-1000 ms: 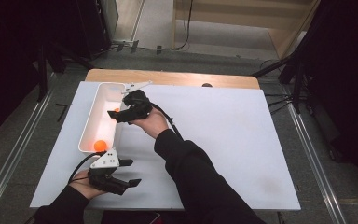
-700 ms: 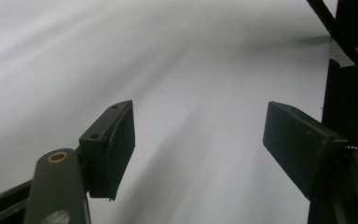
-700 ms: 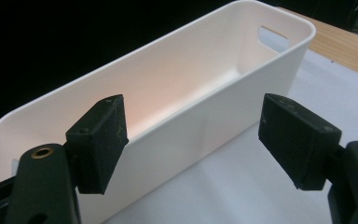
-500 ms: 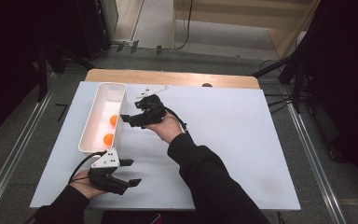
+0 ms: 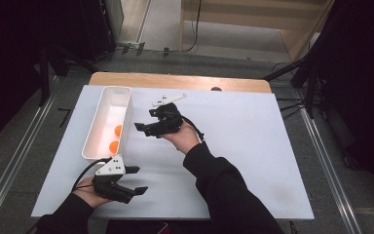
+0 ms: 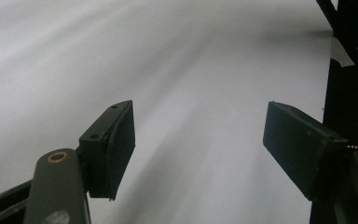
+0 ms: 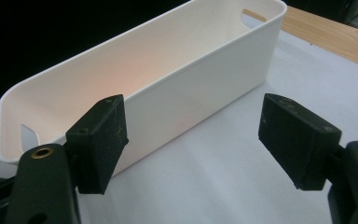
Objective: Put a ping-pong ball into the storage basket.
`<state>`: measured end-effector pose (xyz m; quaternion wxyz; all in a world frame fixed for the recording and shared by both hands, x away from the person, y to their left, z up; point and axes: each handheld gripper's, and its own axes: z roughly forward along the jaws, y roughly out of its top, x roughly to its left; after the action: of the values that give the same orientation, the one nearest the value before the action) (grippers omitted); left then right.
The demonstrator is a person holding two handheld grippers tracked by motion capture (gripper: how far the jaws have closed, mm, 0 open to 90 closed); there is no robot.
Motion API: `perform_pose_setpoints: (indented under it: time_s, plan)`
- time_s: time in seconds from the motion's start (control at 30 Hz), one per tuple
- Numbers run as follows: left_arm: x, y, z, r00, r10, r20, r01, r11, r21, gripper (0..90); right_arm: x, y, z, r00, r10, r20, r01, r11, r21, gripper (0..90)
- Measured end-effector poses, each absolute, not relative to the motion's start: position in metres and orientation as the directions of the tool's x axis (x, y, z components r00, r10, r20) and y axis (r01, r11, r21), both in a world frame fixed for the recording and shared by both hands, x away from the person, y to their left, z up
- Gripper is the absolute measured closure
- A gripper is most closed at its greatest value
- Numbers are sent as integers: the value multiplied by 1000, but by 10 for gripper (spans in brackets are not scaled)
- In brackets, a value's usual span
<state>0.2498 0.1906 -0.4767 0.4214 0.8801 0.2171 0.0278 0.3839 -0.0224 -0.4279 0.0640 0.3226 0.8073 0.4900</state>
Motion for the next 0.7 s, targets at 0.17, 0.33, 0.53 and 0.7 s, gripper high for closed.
perform_pose_setpoints:
  time_s: [0.17,0.33,0.53,0.7]
  plan:
    - [250,191,-477,903,407,-135,360,-548,755,255,378,-31,-431,-782,586,215,459,306,834,222]
    - [250,191,-477,906,402,-131,355,-556,751,255,369,-40,-436,-787,579,213,460,320,828,222]
    - [250,190,-477,905,405,-130,357,-556,751,255,361,-47,-436,-793,572,212,449,312,838,222]
    - [250,192,-476,900,416,-129,362,-549,753,255,354,-55,-435,-798,573,185,429,326,842,222]
